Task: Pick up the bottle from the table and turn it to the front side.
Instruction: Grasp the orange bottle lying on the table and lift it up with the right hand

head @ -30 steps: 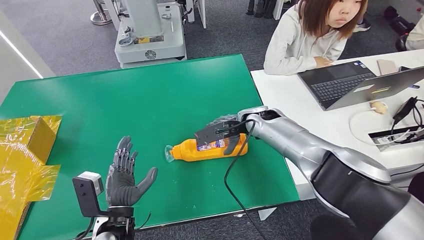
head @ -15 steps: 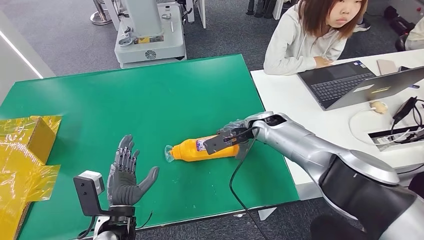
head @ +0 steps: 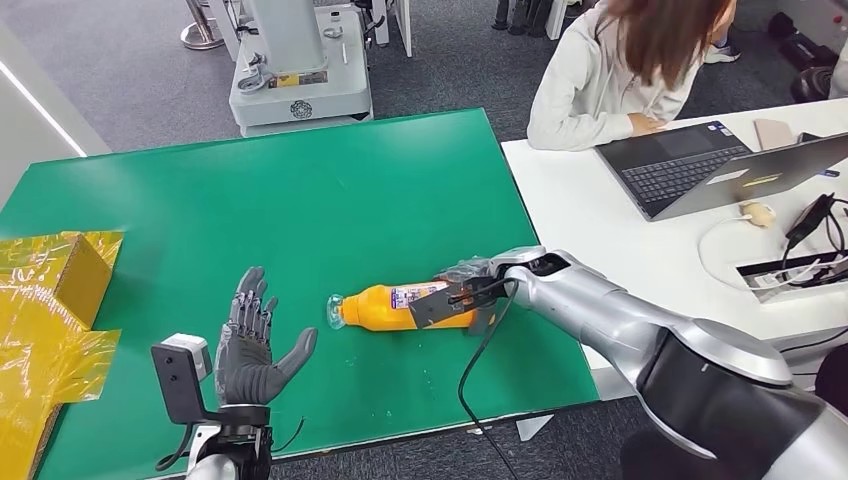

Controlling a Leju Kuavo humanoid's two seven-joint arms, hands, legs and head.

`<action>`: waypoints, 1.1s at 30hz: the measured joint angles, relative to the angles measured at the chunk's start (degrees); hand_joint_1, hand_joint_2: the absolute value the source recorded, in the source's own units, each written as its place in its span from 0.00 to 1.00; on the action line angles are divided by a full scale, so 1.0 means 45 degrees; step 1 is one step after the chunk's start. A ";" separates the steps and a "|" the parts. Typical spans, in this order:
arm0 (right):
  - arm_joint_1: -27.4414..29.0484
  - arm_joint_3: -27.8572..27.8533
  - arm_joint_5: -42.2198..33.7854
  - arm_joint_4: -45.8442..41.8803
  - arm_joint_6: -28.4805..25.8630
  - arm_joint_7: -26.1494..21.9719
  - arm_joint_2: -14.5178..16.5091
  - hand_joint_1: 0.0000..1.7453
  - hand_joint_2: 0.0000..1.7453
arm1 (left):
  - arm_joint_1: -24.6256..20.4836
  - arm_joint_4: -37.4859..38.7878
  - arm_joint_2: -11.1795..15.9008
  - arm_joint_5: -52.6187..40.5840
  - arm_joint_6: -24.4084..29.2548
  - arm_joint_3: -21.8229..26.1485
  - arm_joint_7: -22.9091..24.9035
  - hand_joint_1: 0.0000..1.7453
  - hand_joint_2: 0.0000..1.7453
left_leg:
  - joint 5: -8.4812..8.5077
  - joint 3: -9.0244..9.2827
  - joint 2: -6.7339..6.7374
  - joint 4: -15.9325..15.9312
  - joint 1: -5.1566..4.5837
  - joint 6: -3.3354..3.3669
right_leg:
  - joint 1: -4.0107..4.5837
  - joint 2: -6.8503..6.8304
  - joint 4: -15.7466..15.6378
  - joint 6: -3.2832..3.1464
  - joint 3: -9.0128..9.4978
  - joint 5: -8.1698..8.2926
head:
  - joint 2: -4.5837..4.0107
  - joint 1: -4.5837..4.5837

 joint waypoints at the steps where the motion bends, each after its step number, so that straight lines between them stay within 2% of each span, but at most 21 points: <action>1: 0.0020 -0.0007 0.0017 -0.0001 -0.0051 -0.0016 0.0000 0.66 1.00 | 0.0000 0.0015 0.0000 0.0000 0.0023 0.0000 0.0000 0.00 1.00 | 0.0000 0.0000 0.0000 0.0000 0.0000 0.0000 | 0.0000 0.0000 0.0000 0.0000 0.0000 0.0000 | 0.0000 0.0000; 2: 0.0043 -0.0017 0.0048 -0.0002 -0.0128 -0.0034 0.0000 0.81 1.00 | 0.0004 0.0024 0.0000 0.0000 0.0050 0.0000 0.0001 0.00 1.00 | 0.0000 0.0000 0.0000 0.0000 0.0000 0.0000 | 0.0000 0.0000 0.0000 0.0000 0.0001 0.0000 | 0.0000 -0.0001; 3: 0.0072 -0.0035 0.0118 -0.0004 -0.0250 -0.0051 0.0000 0.87 1.00 | 0.0016 0.0029 0.0004 0.0001 0.0074 0.0000 0.0001 0.00 1.00 | 0.0000 0.0000 0.0000 0.0000 0.0000 0.0000 | 0.0000 0.0000 0.0000 0.0000 0.0001 0.0000 | 0.0000 0.0000; 7: 0.0118 -0.0110 0.0565 0.0000 -0.0781 -0.0076 0.0000 0.98 1.00 | 0.0156 0.0032 0.0017 0.0015 0.0102 0.0000 0.0002 0.00 1.00 | 0.0000 0.0002 0.0002 -0.0001 0.0001 0.0000 | 0.0000 0.0001 0.0001 0.0000 0.0004 0.0000 | 0.0000 -0.0001; 18: 0.0335 -0.0206 0.0878 -0.0015 -0.1627 -0.0204 -0.0022 1.00 1.00 | 0.0635 -0.0247 -0.0068 -0.0085 0.0209 0.0000 0.0063 0.00 1.00 | 0.0000 0.0004 0.0001 0.0000 0.0001 0.0000 | 0.0000 -0.0001 0.0000 0.0000 0.0007 0.0000 | 0.0000 0.0000; 22: 0.0719 -0.0568 0.0724 -0.0277 -0.2230 -0.0370 -0.0238 1.00 1.00 | 0.0889 -0.0426 -0.0068 -0.0136 0.0125 0.0000 0.0085 0.00 1.00 | -0.0001 0.0003 -0.0001 0.0000 0.0000 0.0001 | 0.0000 -0.0004 -0.0003 0.0001 0.0007 0.0000 | 0.0000 0.0000; 27: 0.1080 -0.0957 0.0539 -0.0608 -0.2407 -0.0486 -0.0447 1.00 1.00 | 0.1023 -0.0516 -0.0068 -0.0164 0.0073 0.0000 0.0090 0.00 1.00 | 0.0000 0.0003 0.0000 0.0000 0.0000 0.0001 | 0.0000 -0.0003 -0.0002 0.0000 0.0007 0.0000 | 0.0000 -0.0001; 30: 0.1347 -0.1307 -0.0389 -0.0796 -0.2175 -0.0840 -0.0502 1.00 1.00 | 0.1070 -0.0572 -0.0068 -0.0387 0.0188 0.0000 0.0072 0.00 1.00 | 0.0000 0.0004 -0.0001 0.0000 0.0001 0.0000 | 0.0001 -0.0004 -0.0001 0.0000 0.0007 0.0000 | 0.0000 0.0000; 33: 0.2094 -0.2156 -0.2724 -0.1289 -0.1499 -0.1381 -0.0596 1.00 1.00 | 0.1159 -0.0707 -0.0072 -0.0925 0.0689 -0.0001 -0.0037 0.00 1.00 | -0.0001 0.0004 -0.0003 0.0000 0.0002 0.0001 | 0.0002 -0.0004 -0.0002 0.0000 0.0006 0.0000 | 0.0000 -0.0001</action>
